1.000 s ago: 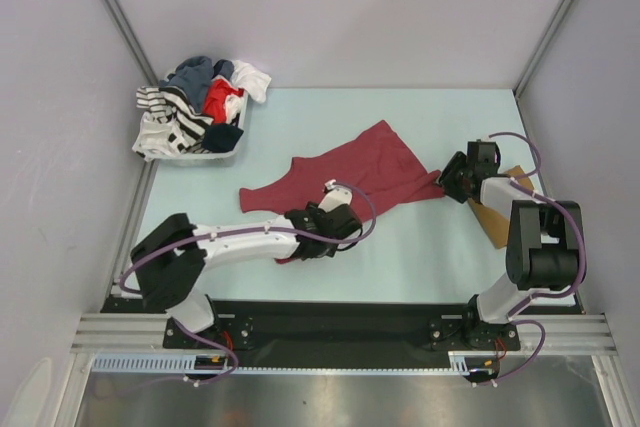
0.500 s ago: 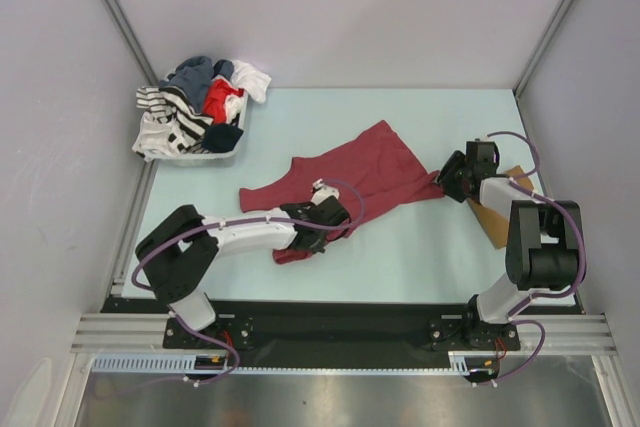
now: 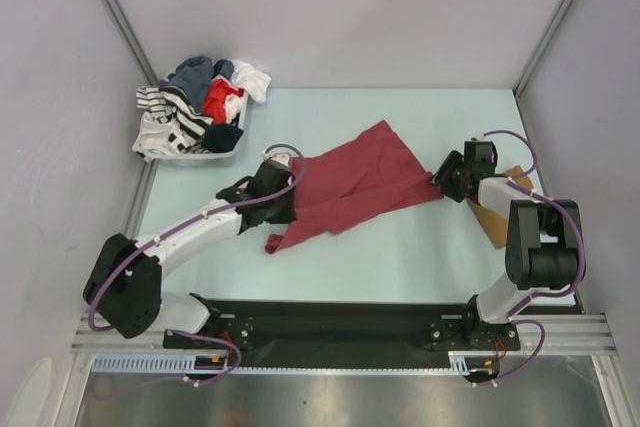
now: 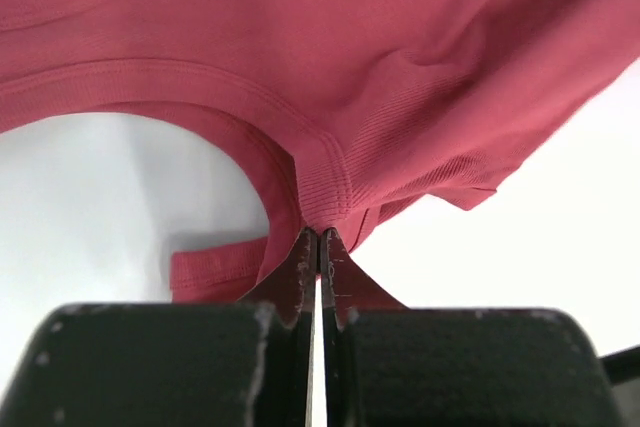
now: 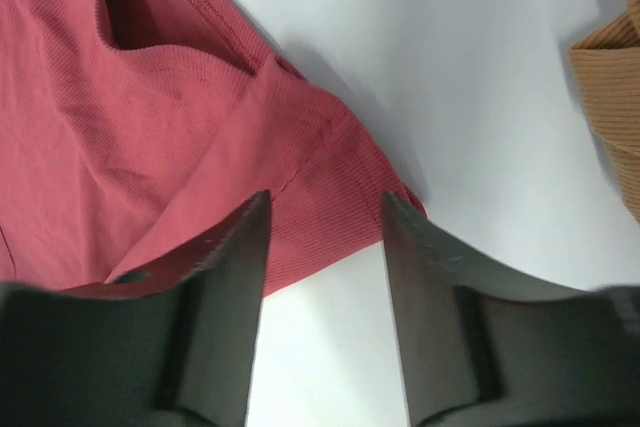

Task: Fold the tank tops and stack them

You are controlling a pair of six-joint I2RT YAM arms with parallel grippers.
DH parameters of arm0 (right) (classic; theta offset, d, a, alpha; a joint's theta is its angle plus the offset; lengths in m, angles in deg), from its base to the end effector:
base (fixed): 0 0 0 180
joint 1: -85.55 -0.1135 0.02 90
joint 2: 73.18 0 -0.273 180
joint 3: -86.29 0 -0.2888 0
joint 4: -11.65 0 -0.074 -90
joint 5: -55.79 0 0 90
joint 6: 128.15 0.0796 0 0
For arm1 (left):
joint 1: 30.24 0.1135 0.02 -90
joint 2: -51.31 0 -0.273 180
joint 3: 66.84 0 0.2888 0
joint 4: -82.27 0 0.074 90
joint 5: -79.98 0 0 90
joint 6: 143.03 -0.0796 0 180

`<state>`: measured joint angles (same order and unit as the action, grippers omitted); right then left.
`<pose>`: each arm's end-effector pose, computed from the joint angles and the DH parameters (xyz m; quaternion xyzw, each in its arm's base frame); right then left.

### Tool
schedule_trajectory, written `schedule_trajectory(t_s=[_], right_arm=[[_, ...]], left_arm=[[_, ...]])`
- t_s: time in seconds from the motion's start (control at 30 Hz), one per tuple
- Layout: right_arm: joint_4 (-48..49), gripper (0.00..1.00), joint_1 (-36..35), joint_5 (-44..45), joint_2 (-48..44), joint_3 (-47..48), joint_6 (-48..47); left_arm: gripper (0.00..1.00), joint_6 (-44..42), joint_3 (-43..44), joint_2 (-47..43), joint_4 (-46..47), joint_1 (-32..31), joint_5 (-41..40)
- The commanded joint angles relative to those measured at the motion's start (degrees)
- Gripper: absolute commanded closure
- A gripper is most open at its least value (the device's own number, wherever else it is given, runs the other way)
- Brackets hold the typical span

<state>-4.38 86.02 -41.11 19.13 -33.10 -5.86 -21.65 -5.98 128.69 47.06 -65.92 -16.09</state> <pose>0.3797 0.0064 0.1213 0.2417 0.8994 0.1526 0.3307 0.2747 -0.1869 0.1775 0.0181 0.9434 -0.1391 0.3005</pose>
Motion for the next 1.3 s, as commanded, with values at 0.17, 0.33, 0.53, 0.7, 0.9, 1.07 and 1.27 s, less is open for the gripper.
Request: schedule_trajectory(t_s=[0.17, 0.33, 0.53, 0.7, 0.9, 1.07, 1.27], right_arm=[[2.01, 0.42, -2.05, -1.45, 2.43, 1.39, -1.27], [2.27, 0.46, -2.23, -1.28, 2.26, 1.56, -1.27], [2.8, 0.52, -2.14, 0.04, 1.73, 1.56, -1.27], [2.36, 0.52, -2.05, -0.23, 2.08, 3.5, -0.83], [-0.1, 0.52, -2.14, 1.71, 0.59, 6.31, -0.92], [-2.56, 0.53, -2.32, 3.47, 2.78, 9.12, -1.71], [-1.86, 0.55, -2.93, 4.61, 6.03, 9.3, -1.88]], left_arm=[[1.0, -1.76, 3.7, 5.41, 1.78, 5.7, 4.75], [1.0, -0.7, 3.61, 4.79, 2.57, 8.7, 1.94], [0.57, -2.46, 6.25, 5.5, 0.29, 8.53, -1.84], [0.41, -2.46, 6.42, 2.51, -2.78, 5.36, -7.63], [0.4, -0.18, 6.51, 0.05, -3.15, -2.27, -10.2], [0.41, 3.95, 5.02, 1.36, 0.19, -10.1, -9.05], [0.42, 6.77, 2.91, 3.21, 4.06, -13.1, -8.0]])
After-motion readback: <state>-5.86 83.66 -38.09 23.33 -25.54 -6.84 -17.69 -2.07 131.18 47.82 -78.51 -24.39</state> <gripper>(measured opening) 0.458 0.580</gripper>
